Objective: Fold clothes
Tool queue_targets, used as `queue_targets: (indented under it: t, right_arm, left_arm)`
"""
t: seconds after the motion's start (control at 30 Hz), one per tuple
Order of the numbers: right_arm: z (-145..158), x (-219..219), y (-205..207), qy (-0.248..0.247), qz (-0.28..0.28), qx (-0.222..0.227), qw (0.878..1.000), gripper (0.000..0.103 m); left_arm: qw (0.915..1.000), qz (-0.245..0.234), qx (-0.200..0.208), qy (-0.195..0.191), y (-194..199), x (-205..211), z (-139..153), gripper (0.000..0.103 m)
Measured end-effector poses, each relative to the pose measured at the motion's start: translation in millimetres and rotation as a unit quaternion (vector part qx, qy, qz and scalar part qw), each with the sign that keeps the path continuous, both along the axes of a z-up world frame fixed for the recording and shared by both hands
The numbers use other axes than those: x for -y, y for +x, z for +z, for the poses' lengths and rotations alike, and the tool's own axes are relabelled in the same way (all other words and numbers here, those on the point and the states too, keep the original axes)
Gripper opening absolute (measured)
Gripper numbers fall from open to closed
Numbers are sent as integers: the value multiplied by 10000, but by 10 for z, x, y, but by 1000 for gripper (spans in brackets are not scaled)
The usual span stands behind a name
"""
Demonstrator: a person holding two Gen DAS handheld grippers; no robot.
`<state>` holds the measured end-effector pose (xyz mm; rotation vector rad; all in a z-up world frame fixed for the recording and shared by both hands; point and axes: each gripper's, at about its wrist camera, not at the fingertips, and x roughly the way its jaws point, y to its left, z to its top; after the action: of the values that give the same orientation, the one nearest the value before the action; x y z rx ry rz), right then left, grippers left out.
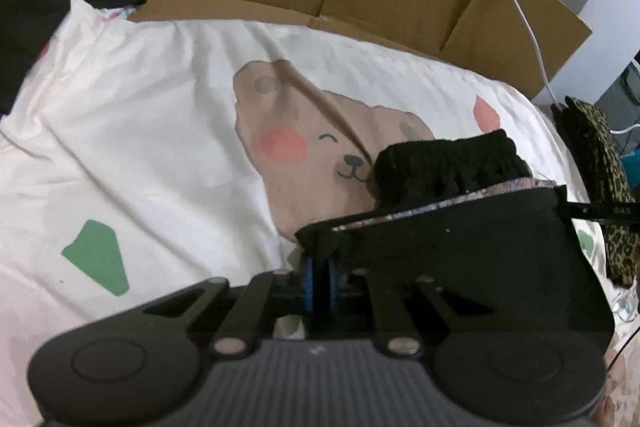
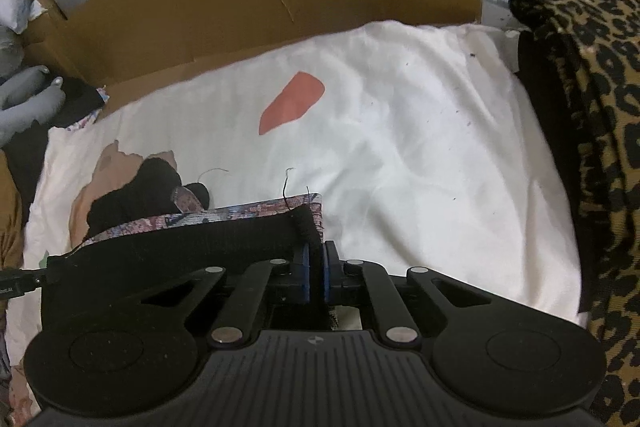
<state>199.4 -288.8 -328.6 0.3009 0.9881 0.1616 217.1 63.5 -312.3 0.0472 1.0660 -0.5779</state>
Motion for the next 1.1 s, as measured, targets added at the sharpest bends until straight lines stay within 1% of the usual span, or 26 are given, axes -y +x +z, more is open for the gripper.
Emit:
queue_targets:
  t: [0.33,0.47,0.57,0.83,0.9,1.0,1.1]
  right_arm:
    - [189,59,-85,164,-73,240,9996,3]
    - [265,105,-120,324,-56,305,9990,3]
    - [325,116,-114,346,-51,356,9988,2]
    - [486,145,-98,401,-39,494,9980,0]
    - [419,120,-73,355,-1,440,9984,0]
    - [315,82,-34,285,55,357,9989,0]
    - [212,45,5,216,112,275,9993,0]
  left_arm:
    - [9998,160,66,-41,-59,-50,143,7]
    - [9990,380,-114,-186,-36,-86,180,7]
    - [9981,518,-204,-279,-14,-108,216,7]
    - [9972,594,-197,-407,24,-141,301,6]
    - [9972,593,-217,-406,41,-142,286,6]
    - [9980,517,-237,-270,70,-116,179,6]
    - [9982,489,-252,-235,84,-104,118,6]
